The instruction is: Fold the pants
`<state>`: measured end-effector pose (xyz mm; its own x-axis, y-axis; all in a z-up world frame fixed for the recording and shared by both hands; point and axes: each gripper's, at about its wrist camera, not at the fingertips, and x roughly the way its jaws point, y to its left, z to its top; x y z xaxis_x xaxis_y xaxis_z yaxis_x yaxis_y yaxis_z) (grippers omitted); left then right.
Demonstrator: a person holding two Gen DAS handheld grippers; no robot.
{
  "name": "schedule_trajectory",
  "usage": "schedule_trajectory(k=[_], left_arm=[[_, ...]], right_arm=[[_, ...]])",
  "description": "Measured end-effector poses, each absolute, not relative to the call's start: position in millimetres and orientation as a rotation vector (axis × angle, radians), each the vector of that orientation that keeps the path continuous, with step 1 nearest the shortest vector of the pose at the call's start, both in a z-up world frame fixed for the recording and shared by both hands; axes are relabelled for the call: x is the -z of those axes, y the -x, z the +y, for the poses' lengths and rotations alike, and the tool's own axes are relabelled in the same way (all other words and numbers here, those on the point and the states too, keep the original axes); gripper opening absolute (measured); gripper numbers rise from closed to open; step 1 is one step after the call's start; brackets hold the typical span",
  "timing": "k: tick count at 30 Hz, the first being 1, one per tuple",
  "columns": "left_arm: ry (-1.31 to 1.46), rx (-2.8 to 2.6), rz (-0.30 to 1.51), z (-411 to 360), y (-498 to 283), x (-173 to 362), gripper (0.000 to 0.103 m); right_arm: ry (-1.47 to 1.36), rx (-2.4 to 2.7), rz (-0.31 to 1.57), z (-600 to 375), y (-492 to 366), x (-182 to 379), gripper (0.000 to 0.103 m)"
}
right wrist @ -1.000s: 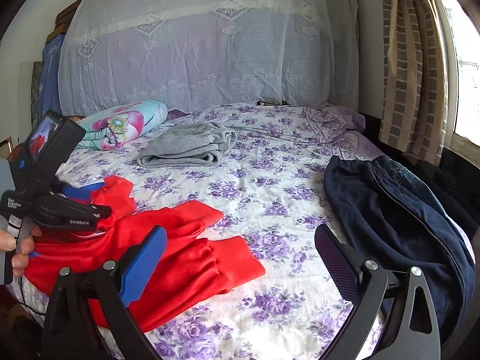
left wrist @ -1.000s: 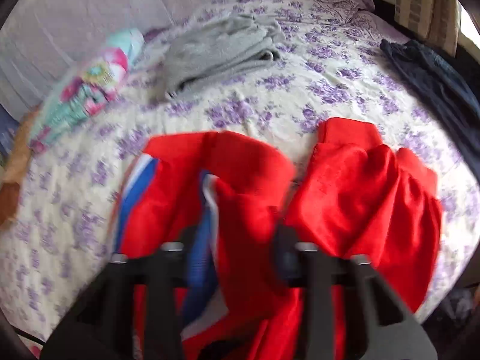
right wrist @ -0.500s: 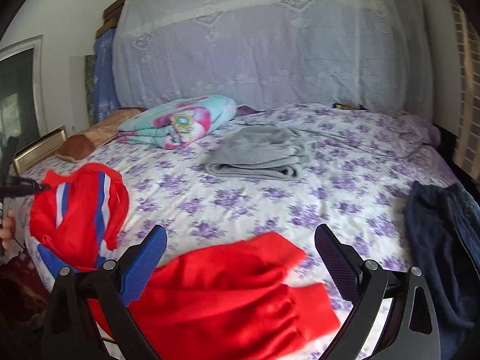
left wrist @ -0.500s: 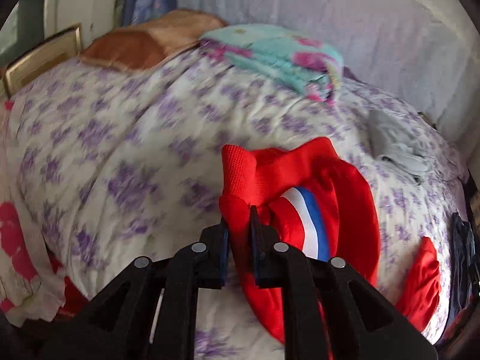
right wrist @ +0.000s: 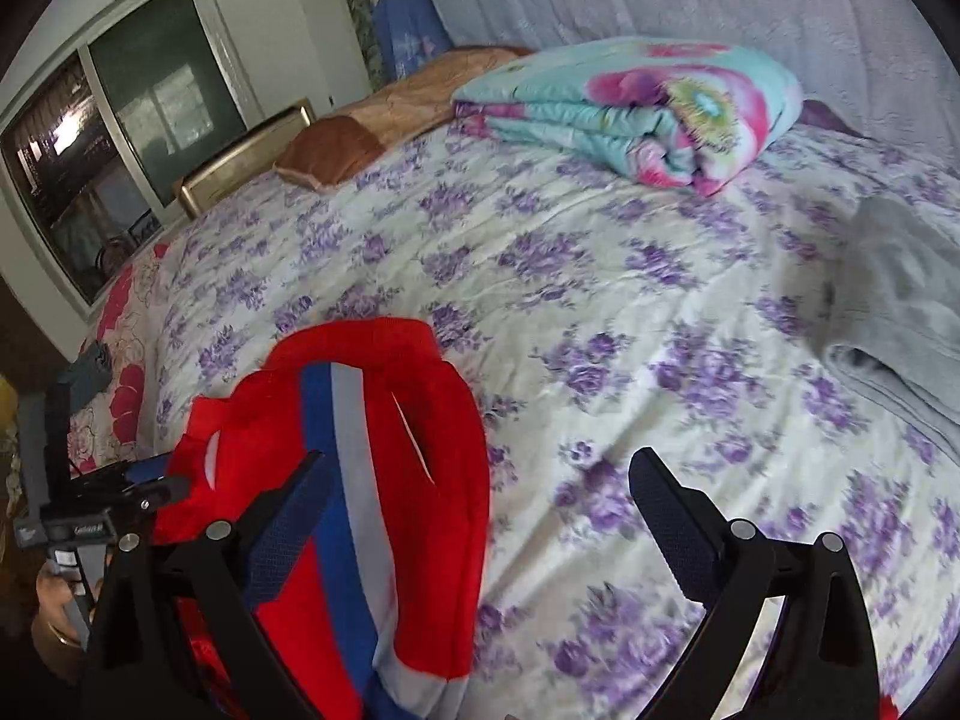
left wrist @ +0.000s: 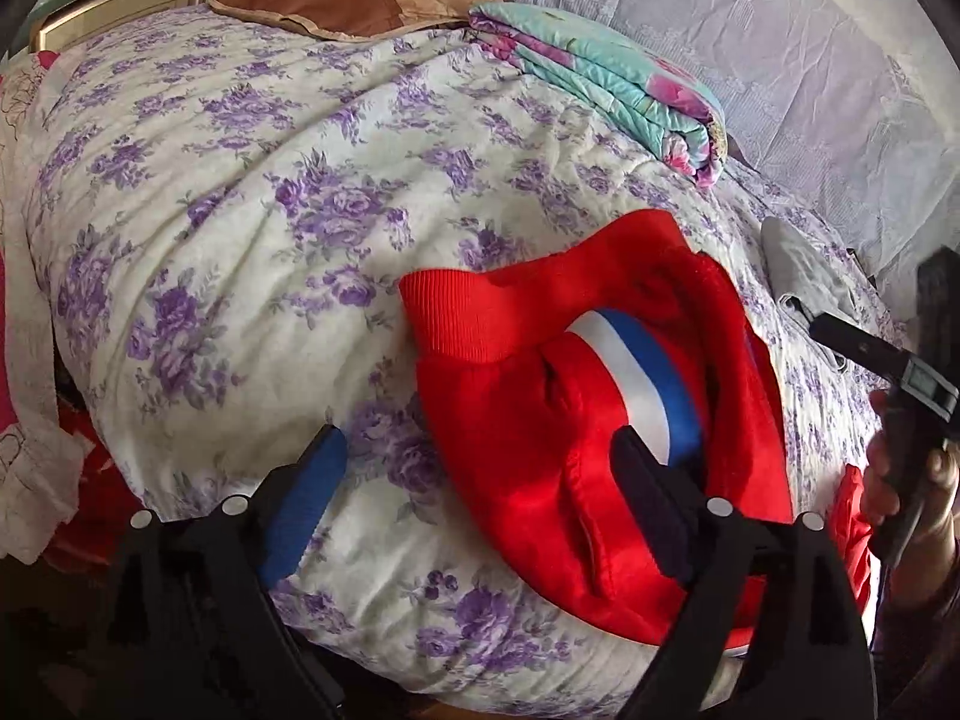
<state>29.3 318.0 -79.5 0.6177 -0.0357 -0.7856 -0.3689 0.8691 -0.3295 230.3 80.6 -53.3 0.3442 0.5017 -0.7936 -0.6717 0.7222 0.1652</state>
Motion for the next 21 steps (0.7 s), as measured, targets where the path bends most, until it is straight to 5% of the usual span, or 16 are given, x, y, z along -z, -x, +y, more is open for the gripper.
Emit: schedule_trajectory(k=[2, 3, 4, 5, 7, 16, 18, 19, 20, 21], left_arm=[[0.462, -0.21, 0.877, 312.8, -29.4, 81.7, 0.087], [0.461, -0.203, 0.86, 311.0, -28.2, 81.0, 0.087], [0.47, -0.179, 0.839, 309.5, -26.9, 79.1, 0.078], [0.471, -0.148, 0.826, 307.0, -27.4, 76.4, 0.045], [0.465, -0.094, 0.826, 300.6, -31.8, 70.9, 0.016], [0.392, -0.21, 0.588, 297.5, -24.0, 9.0, 0.015], [0.365, -0.288, 0.586, 306.5, -23.9, 8.6, 0.015], [0.365, -0.312, 0.623, 311.5, -28.2, 15.7, 0.015], [0.376, -0.32, 0.659, 315.7, -32.2, 23.3, 0.015], [0.385, -0.319, 0.691, 317.6, -34.5, 31.0, 0.015]], right_arm=[[0.227, -0.771, 1.026, 94.4, -235.4, 75.9, 0.092], [0.222, -0.825, 1.06, 97.3, -233.0, 84.0, 0.073], [0.22, -0.888, 1.093, 101.5, -229.6, 90.0, 0.016], [0.244, -0.887, 1.062, 102.6, -222.3, 86.2, 0.012], [0.273, -0.887, 0.988, 101.7, -210.8, 68.4, 0.011], [0.285, -0.808, 0.624, 142.1, -267.6, -51.2, 0.012], [0.372, -0.793, 0.608, 173.0, -282.5, -46.0, 0.025], [0.461, -0.701, 0.612, 186.4, -290.6, -32.5, 0.067], [0.543, -0.585, 0.604, 191.7, -297.5, -17.8, 0.081], [0.574, -0.536, 0.614, 188.9, -303.3, -7.8, 0.08]])
